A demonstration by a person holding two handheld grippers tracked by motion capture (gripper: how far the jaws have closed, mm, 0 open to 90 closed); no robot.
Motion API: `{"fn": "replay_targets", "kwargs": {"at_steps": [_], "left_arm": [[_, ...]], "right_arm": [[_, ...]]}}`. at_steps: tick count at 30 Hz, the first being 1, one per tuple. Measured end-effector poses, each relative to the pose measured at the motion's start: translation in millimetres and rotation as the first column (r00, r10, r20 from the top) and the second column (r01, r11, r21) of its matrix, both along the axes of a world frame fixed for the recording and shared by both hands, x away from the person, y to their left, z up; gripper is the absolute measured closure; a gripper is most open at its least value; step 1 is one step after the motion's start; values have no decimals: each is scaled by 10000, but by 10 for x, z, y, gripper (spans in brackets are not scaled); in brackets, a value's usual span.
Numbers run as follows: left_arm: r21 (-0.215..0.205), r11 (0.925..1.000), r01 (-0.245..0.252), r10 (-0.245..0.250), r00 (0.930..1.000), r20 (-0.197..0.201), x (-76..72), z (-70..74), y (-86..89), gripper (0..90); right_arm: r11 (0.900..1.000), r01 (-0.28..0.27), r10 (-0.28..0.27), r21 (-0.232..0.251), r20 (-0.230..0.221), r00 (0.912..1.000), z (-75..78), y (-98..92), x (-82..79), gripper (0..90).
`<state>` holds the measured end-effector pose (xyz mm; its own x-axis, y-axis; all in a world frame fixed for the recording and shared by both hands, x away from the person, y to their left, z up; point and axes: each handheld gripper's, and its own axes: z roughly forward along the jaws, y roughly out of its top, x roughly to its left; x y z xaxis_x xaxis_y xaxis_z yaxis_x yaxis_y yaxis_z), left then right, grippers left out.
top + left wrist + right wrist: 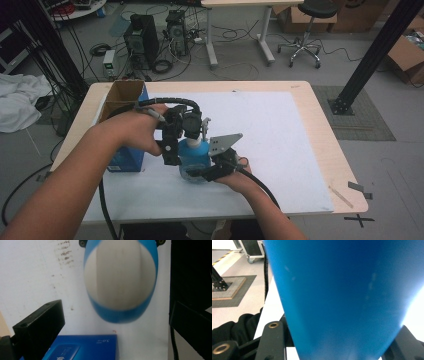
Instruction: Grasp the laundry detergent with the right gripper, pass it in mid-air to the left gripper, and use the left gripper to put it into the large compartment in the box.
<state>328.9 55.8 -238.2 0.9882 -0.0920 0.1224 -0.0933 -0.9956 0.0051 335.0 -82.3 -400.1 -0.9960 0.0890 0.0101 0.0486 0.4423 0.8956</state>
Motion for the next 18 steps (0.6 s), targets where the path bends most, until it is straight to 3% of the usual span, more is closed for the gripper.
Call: {"fn": "replay_targets", "kwargs": {"at_steps": [10,18], "left_arm": [[-153,9999,-41,39,9999,-102,-19,-94,5,3],[-47,9999,-93,92,9999,-131,-28,-178,8,3]], "right_arm": [[10000,-34,35,-23,69,10000,30,121,5,444],[9999,-98,99,-88,144,9998,40,193,3,443]]}}
